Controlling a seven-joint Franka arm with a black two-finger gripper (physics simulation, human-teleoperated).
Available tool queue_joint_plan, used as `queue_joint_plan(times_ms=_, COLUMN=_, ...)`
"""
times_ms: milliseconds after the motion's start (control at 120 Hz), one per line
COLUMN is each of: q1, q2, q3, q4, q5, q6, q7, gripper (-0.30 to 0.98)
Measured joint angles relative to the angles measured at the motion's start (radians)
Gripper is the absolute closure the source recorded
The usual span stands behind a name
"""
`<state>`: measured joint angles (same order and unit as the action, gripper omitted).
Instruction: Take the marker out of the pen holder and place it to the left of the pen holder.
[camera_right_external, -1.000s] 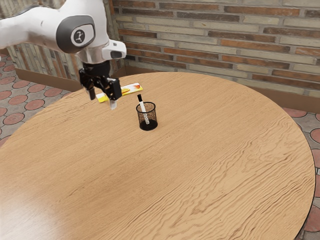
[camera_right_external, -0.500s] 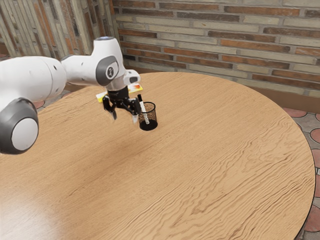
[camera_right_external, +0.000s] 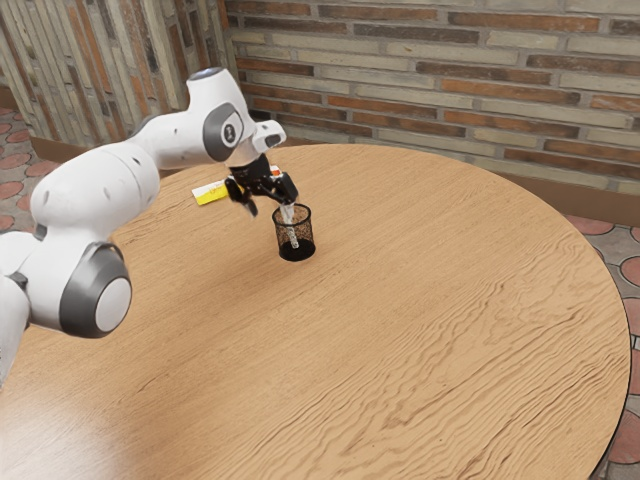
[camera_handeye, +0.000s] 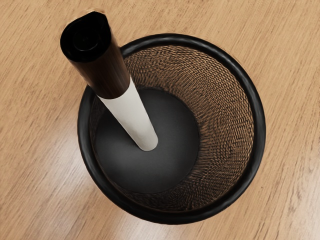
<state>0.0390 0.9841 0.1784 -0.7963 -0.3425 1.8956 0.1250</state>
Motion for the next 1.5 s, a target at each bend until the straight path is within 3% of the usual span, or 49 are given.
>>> queue_joint_plan(times_ms=142, q1=0.055, q2=0.082, q3=-0.063, q4=0.143, q5=-0.007, q6=-0.007, q7=0.040, gripper=0.00)
queue_joint_plan(times_ms=250, q1=0.090, q2=0.092, q3=-0.104, q4=0.161, q5=-0.010, q6=0.008, q7=0.068, gripper=0.00)
queue_joint_plan(times_ms=558, q1=0.124, q2=0.275, q3=-0.151, q4=0.422, q5=-0.010, q6=0.055, q7=0.140, gripper=0.00)
queue_joint_plan(times_ms=750, q1=0.134, q2=0.315, q3=-0.159, q4=0.477, q5=-0.009, q6=0.098, q7=0.183, gripper=0.01)
queue_joint_plan(times_ms=992, q1=0.136, q2=0.318, q3=-0.170, q4=0.474, q5=-0.012, q6=0.119, q7=0.222, gripper=0.37)
queue_joint_plan(times_ms=1500, q1=0.136, q2=0.314, q3=-0.190, q4=0.452, q5=-0.012, q6=0.147, q7=0.265, gripper=0.69)
